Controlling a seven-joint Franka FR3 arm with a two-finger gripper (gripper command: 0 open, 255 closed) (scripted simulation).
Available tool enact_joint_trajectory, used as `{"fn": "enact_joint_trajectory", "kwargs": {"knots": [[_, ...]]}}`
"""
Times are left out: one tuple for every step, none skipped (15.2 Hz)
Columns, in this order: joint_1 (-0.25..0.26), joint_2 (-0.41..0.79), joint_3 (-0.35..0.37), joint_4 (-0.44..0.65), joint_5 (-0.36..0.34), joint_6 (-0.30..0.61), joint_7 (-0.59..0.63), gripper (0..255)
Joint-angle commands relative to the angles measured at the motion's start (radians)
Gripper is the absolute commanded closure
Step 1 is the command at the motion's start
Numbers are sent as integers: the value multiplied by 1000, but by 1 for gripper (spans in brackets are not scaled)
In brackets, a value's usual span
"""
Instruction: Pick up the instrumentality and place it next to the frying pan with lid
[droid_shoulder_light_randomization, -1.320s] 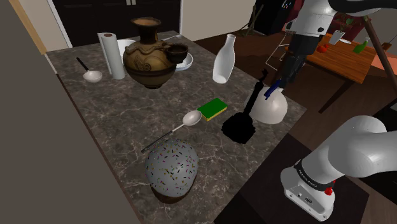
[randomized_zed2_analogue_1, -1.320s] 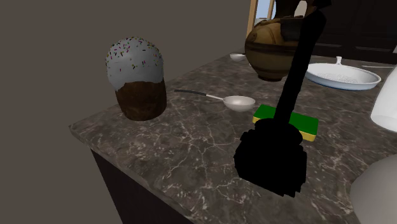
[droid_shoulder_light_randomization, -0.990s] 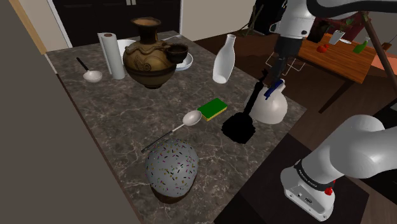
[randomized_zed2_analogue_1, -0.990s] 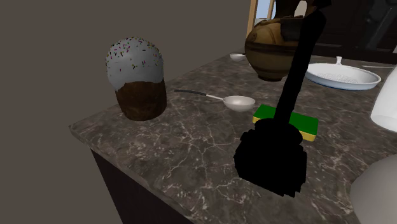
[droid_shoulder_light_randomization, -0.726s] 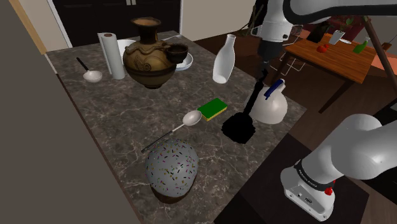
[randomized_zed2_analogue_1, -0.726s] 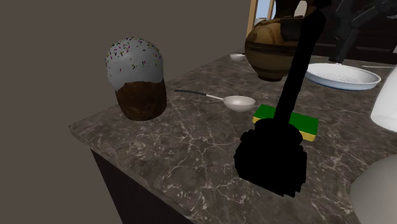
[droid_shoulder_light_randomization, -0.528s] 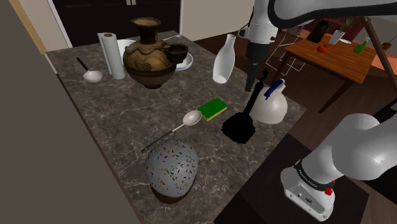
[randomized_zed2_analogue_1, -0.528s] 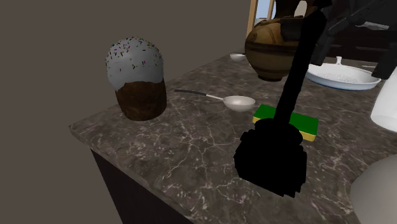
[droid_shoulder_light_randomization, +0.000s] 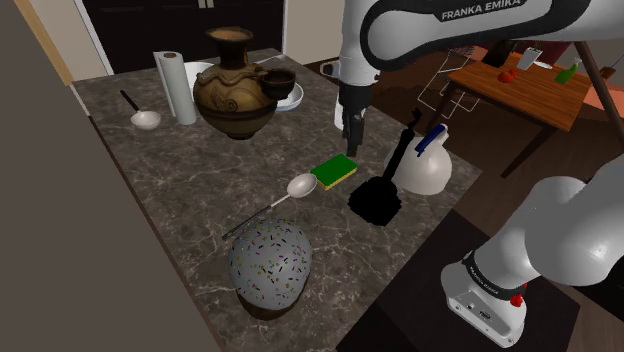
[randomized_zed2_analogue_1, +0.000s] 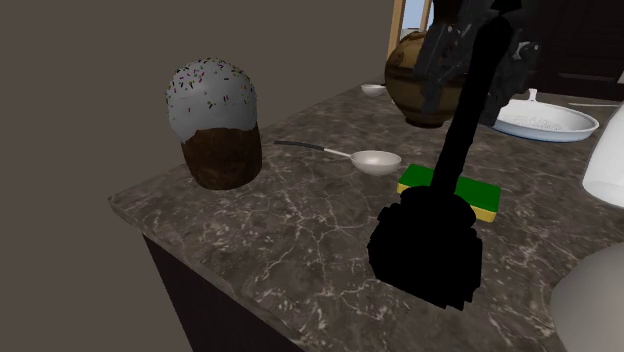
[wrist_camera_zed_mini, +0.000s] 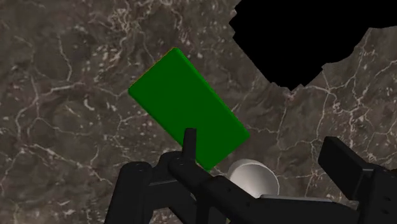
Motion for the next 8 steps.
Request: {"fn": "enact_joint_trajectory", "kwargs": {"knots": [[22,56,18,38,-6,25,-49,0],[33,83,28,56,-9,37,-71,0],[43,109,39,75,-13,48,-92,0],[54,135,49,93,-17,59,-113,0],[65,160,60,111,-22,70,-133,0],[76,184,70,129,-28,80,-153,0],[86,208,81,147,-34,89,-173,0],[97,231,92,164,-41,99,-192,0]]}}
